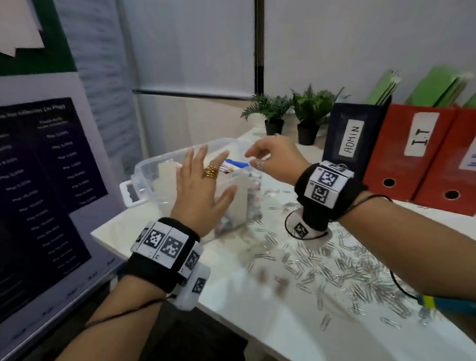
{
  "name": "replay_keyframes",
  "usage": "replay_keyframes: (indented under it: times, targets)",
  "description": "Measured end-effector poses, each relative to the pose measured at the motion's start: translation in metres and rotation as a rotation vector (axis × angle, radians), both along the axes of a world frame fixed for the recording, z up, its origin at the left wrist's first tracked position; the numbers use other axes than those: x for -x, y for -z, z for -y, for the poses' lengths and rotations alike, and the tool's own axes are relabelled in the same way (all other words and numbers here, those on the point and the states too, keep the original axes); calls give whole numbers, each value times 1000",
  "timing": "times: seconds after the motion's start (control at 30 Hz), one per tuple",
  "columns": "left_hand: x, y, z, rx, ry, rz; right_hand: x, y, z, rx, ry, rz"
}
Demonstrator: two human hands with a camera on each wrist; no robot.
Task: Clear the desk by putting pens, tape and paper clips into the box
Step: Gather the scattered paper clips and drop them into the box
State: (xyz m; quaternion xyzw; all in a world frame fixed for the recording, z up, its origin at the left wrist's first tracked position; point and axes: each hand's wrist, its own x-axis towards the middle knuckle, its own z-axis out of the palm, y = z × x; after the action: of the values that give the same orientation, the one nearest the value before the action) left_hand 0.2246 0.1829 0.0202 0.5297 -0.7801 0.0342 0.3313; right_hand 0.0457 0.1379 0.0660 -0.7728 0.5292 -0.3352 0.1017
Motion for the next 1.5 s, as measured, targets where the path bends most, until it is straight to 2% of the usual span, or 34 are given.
replay_keyframes:
  times: [0.1, 0.23, 0.33, 0.43, 0.57, 0.7, 0.8, 0.93, 1.2, 1.5]
  targets:
    - [35, 12, -8, -132, 127, 139, 52, 36, -11, -180, 115, -214]
    - [72, 40, -6, -448, 177, 340, 90, 85, -29, -450, 196, -529]
    - [91, 56, 0, -615, 195, 443, 101, 101, -39, -596, 209, -560]
    - [106, 66, -1, -712, 172, 526, 103, 104, -48, -648, 166, -582]
    - [123, 80, -8, -682, 104, 600, 104, 112, -53, -631, 142, -641]
    - [134, 84, -5, -652, 62, 512, 108, 115, -48, -585, 163, -644]
    - [143, 79, 4, -672, 128, 484, 106, 118, -45, -536, 196, -641]
    - [150, 81, 14, -654, 230, 542, 104, 123, -43, -533, 209, -675]
    - [155, 87, 15, -608, 276, 545, 104, 118, -50, -486, 199, -630]
    - [165, 79, 8, -606, 262, 749, 95, 109, -52, -507, 226, -628]
